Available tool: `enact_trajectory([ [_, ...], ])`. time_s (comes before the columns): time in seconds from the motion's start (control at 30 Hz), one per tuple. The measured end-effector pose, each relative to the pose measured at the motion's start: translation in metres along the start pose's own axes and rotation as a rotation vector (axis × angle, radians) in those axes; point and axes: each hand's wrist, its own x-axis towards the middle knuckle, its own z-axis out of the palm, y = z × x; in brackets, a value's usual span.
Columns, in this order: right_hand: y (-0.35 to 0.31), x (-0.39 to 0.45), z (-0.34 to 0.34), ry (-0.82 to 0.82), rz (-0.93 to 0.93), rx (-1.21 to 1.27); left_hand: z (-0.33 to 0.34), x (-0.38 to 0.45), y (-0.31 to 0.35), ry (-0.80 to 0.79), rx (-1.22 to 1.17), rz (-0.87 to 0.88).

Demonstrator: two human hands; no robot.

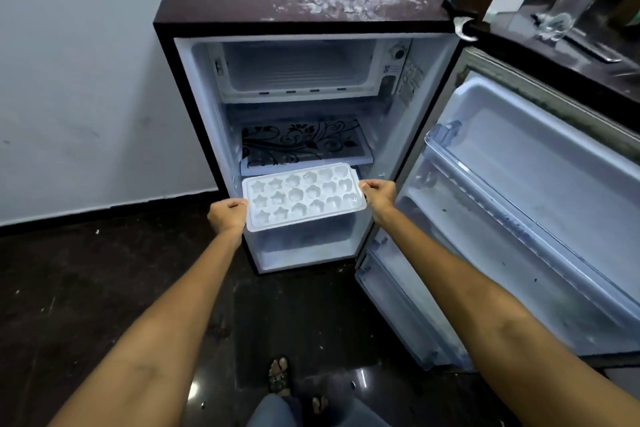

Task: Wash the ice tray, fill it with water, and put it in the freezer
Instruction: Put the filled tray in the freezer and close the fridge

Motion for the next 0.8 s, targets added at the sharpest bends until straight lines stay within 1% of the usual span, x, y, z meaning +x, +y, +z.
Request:
enact_trajectory([
  [0.23, -0.037, 0.024, 0.018, 0.054, 0.033, 0.013, 0.006, 0.038, 0.046, -0.086, -0.024, 0.077],
  [0.4, -0.068, 0.041, 0.026, 0.069, 0.039, 0.026, 0.009, 0.059, 0.079, -0.099, -0.043, 0.156],
  [0.63, -0.113, 0.075, 0.028, 0.077, 0.01, 0.066, 0.027, 0.076, 0.119, -0.069, -0.088, 0.2],
  [0.8, -0.138, 0.097, 0.03, 0.045, 0.007, 0.079, 0.039, 0.08, 0.143, -0.045, -0.148, 0.219],
])
